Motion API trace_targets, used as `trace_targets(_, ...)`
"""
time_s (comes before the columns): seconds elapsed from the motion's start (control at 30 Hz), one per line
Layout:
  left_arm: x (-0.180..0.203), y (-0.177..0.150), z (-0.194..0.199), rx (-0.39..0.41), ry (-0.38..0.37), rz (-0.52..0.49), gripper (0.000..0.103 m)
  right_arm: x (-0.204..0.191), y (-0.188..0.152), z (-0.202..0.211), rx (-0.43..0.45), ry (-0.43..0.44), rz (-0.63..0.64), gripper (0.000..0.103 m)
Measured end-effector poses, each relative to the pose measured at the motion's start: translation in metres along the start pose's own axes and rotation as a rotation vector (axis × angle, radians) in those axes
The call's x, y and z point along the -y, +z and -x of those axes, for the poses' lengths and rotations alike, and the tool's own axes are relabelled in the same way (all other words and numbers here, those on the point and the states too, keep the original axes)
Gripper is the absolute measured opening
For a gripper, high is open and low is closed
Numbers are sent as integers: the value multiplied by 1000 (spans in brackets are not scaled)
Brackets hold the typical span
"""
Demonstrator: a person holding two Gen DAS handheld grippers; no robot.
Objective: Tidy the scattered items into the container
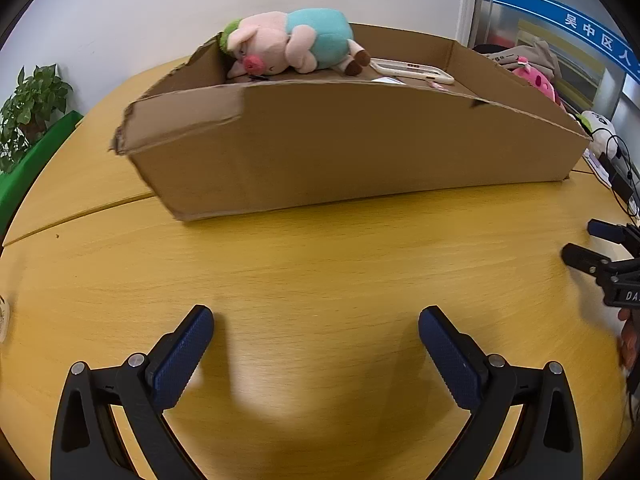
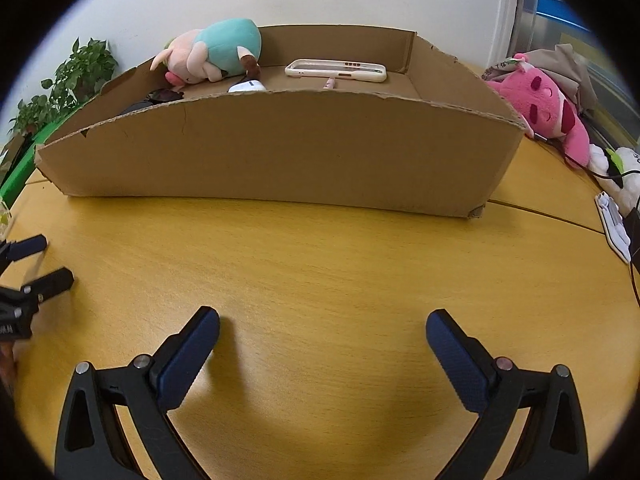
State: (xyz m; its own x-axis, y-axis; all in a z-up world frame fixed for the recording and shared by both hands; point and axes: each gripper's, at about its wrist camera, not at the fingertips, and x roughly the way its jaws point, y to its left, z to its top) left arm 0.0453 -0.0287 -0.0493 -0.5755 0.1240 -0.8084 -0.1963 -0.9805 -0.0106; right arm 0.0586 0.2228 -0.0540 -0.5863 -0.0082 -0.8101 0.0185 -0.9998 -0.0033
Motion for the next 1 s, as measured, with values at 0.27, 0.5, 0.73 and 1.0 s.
trace_targets(0.27, -25, 10, -9, 1, -3, 0, 103, 22, 4, 2, -6, 56, 73, 103)
trace_targets(0.5, -25, 9, -10, 1, -2, -3, 103, 22, 5, 2, -5, 61, 82, 103)
trace_targets(0.73, -25, 9, -10, 2, -1, -2, 103, 22, 5, 2, -4, 61, 82, 103)
trace_targets(1.0, -24, 9, -10, 3, -1, -2, 103, 22, 4, 2, -4, 61, 81, 103)
